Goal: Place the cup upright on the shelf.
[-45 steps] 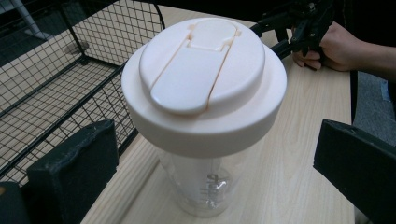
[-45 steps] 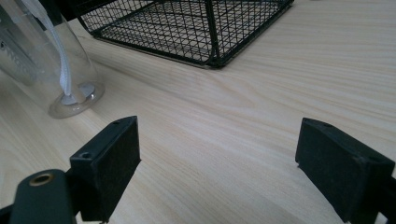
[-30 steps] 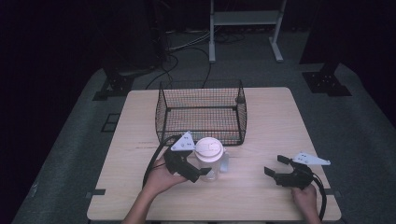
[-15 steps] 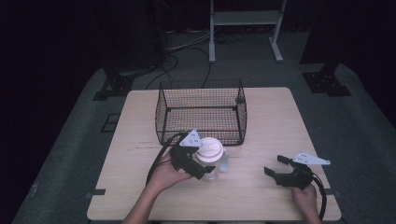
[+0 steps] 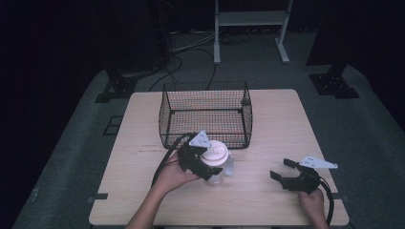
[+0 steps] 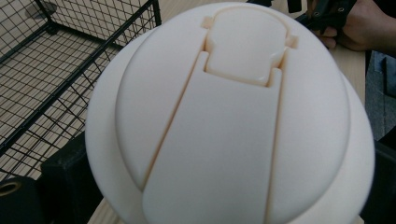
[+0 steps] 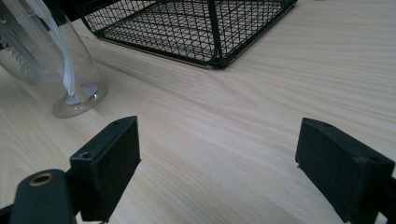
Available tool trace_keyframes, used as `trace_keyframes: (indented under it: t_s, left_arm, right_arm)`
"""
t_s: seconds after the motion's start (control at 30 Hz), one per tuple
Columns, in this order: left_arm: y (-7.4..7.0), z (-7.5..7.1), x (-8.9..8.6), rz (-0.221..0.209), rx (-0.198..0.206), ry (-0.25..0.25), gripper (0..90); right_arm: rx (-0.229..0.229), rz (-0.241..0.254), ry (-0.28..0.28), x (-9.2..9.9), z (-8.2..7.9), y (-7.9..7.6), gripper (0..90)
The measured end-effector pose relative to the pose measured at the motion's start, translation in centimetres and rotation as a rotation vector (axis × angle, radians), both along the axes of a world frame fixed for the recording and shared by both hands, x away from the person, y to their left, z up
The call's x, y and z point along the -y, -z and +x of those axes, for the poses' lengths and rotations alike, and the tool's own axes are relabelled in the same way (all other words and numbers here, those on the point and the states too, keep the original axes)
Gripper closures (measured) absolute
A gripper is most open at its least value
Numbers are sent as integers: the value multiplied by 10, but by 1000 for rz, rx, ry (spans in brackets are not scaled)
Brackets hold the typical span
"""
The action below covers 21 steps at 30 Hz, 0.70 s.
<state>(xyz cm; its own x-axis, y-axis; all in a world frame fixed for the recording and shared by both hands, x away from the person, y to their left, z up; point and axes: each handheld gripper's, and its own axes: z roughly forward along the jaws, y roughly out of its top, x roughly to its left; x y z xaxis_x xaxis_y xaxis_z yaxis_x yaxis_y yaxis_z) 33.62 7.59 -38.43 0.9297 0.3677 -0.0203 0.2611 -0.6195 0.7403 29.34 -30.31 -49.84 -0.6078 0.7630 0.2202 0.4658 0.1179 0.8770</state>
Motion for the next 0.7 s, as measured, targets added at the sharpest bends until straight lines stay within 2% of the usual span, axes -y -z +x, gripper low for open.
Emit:
trace_keyframes:
  t_s: [0.23,0.47,0.7]
  left_arm:
    - [-1,3,2,11,-23,15,51]
    - [-3,2,4,18,-26,15,55]
    - [-8,3,6,46,-39,31,56]
  right_arm:
    - [0,1,0,0,0,0,129]
    - [0,1,0,0,0,0,129]
    - [-1,1,0,0,0,0,129]
